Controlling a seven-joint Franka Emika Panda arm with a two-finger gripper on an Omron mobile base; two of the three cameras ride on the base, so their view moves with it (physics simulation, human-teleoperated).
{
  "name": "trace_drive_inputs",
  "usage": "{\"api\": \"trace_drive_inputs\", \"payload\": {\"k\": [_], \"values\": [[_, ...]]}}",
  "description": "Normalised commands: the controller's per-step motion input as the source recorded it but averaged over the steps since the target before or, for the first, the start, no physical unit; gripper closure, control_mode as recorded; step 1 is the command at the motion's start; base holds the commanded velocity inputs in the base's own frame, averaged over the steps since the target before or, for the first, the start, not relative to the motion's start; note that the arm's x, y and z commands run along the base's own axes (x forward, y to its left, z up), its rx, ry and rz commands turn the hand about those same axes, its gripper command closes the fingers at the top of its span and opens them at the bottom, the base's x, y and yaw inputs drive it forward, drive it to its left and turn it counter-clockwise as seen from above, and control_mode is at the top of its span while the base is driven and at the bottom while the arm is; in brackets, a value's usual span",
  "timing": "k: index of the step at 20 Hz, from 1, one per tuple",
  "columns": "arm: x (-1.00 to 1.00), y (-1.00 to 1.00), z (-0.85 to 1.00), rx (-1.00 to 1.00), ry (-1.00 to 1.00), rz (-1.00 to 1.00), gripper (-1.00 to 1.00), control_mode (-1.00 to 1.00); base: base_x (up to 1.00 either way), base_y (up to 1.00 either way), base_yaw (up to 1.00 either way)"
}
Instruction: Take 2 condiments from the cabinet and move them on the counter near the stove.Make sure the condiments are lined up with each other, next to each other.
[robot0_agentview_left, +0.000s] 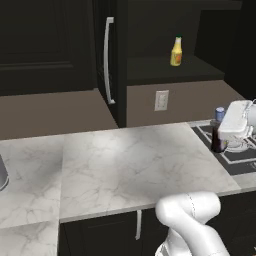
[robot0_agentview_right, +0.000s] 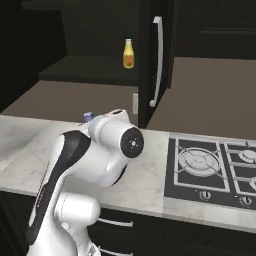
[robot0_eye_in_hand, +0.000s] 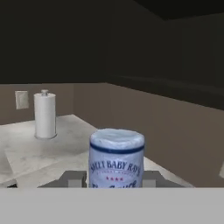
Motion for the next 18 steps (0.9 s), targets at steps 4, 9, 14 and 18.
{"api": "trace_drive_inputs", "payload": {"k": [4, 9, 14, 18], "values": [[-0.40, -0.30, -0.60, -0.01, -0.03, 0.10, 1.00, -1.00, 0.00, 0.00, 0.00], [-0.28, -0.40, -0.66, 0.00, -0.11, 0.09, 1.00, -1.00, 0.00, 0.00, 0.00], [-0.07, -0.42, -0.52, 0.00, -0.11, 0.06, 1.00, -1.00, 0.00, 0.00, 0.00], [0.02, -0.49, -0.39, 0.03, -0.09, 0.00, 1.00, -1.00, 0.00, 0.00, 0.00]]}}
